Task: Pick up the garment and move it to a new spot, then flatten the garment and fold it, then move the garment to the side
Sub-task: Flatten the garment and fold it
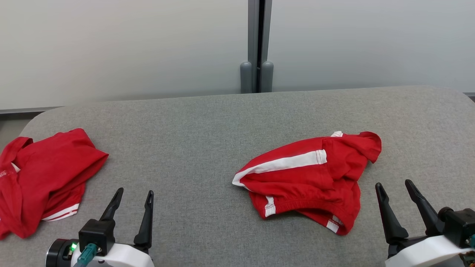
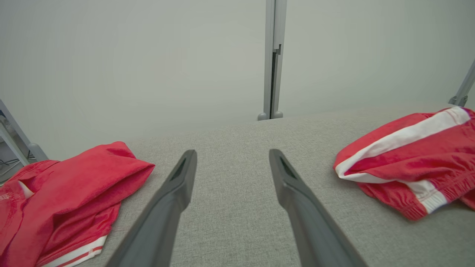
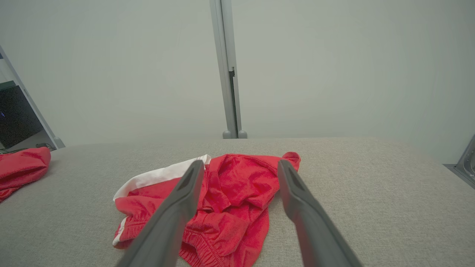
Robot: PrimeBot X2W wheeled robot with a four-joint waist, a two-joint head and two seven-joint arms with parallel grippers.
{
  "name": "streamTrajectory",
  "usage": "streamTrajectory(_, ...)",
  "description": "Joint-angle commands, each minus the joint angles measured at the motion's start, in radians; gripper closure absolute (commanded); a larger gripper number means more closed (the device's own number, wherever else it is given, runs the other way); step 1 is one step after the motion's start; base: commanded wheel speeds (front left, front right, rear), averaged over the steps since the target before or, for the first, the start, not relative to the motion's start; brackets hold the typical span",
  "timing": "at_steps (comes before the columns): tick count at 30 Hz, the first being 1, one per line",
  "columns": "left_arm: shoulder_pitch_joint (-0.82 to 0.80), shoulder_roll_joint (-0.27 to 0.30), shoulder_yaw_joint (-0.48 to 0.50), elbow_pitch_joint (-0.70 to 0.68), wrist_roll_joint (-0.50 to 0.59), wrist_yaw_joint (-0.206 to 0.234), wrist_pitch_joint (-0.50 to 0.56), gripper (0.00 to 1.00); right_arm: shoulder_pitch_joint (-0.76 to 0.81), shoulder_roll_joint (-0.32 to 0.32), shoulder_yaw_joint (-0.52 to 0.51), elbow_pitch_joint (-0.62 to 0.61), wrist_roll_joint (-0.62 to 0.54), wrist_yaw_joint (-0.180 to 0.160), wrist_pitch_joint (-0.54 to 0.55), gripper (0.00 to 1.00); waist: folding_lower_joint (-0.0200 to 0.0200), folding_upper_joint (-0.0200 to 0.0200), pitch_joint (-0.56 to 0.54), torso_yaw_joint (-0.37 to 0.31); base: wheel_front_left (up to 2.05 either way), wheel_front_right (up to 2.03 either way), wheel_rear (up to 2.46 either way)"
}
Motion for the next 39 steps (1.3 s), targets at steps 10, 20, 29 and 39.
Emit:
streamTrajectory(10,-0.002,0.011,0.001,-0.010,-0.006,0.015,-0.002,0.00,-0.003,-0.004,0.000,0.004,0.003,0.000,0.004,0.00,0.0000,0.0000,0.003,0.006,0.00,0.00,0.00)
streamTrajectory(20,-0.055,0.000,-0.002,-0.016,0.003,0.018,-0.014,0.00,-0.042,-0.031,0.007,0.035,0.027,0.000,0.040,0.00,0.0000,0.0000,0.041,0.053,0.00,0.00,0.00)
streamTrajectory(29,-0.157,-0.055,-0.025,0.019,0.021,0.004,-0.042,0.00,-0.196,-0.113,0.068,0.167,0.086,0.000,0.071,0.00,0.0000,0.0000,0.154,0.152,0.00,0.00,0.00)
streamTrajectory(39,-0.210,-0.092,-0.008,0.062,0.034,-0.004,-0.061,0.00,-0.302,-0.169,0.129,0.246,0.152,0.000,0.069,1.00,0.0000,0.0000,0.215,0.185,0.00,0.00,0.00)
